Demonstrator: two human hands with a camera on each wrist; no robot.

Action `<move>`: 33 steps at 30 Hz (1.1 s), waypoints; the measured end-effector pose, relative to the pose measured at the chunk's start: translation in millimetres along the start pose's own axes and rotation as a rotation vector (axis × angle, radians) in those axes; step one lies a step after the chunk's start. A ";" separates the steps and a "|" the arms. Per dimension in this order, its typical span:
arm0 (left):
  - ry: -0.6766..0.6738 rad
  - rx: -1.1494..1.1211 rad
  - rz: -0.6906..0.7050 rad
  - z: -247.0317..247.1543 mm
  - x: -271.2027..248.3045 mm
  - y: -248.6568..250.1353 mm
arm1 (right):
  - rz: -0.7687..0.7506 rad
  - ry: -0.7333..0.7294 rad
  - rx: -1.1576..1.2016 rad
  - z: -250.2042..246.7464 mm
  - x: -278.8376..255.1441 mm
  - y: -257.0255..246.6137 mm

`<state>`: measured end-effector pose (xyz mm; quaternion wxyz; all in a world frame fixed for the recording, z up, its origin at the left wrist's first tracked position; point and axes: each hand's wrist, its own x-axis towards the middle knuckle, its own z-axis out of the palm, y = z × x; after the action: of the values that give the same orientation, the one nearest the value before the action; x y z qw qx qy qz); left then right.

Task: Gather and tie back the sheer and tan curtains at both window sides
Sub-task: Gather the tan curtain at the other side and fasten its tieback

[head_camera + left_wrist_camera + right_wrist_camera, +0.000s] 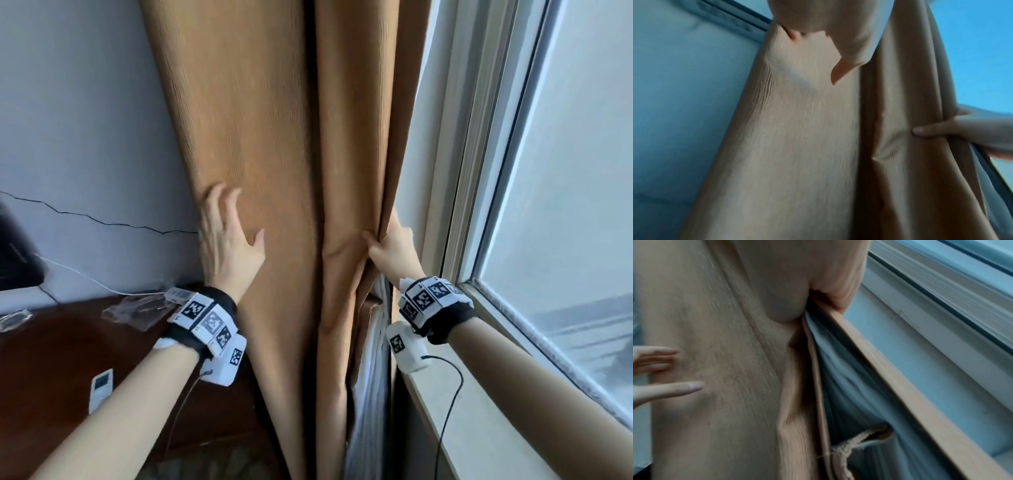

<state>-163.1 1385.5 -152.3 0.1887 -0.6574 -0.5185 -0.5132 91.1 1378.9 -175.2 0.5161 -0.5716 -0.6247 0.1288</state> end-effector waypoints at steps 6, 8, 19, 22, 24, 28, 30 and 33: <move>0.178 -0.207 -0.394 1.8 1.0 1.2 | -0.035 0.007 0.015 8.8 -4.4 -5.0; 0.158 -0.189 -0.401 6.5 -1.3 3.1 | -0.034 0.002 0.019 9.2 -4.7 -5.3; -0.195 -0.050 0.100 30.6 -43.8 68.8 | -0.052 0.028 -0.011 10.6 -7.4 -12.3; -0.257 0.008 0.110 49.3 -48.7 81.1 | -0.048 0.026 -0.003 11.4 -9.5 -13.6; -0.268 -0.033 -0.030 58.1 -41.8 85.5 | -0.051 0.022 -0.001 12.1 -11.1 -13.2; -0.175 -0.179 -0.577 63.7 -11.1 63.9 | -0.073 0.021 0.006 4.8 -13.3 -7.5; -0.052 -0.242 -0.817 54.4 4.4 38.5 | -0.078 0.014 -0.001 -0.1 -13.0 -4.8; 0.026 -0.212 -0.792 44.3 11.3 11.8 | -0.075 0.020 0.003 -0.7 -11.4 -3.9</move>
<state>-132.2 1421.0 -156.9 -0.0860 -0.4163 -0.6733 -0.6050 87.2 1367.8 -177.7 0.5276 -0.5483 -0.6404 0.1043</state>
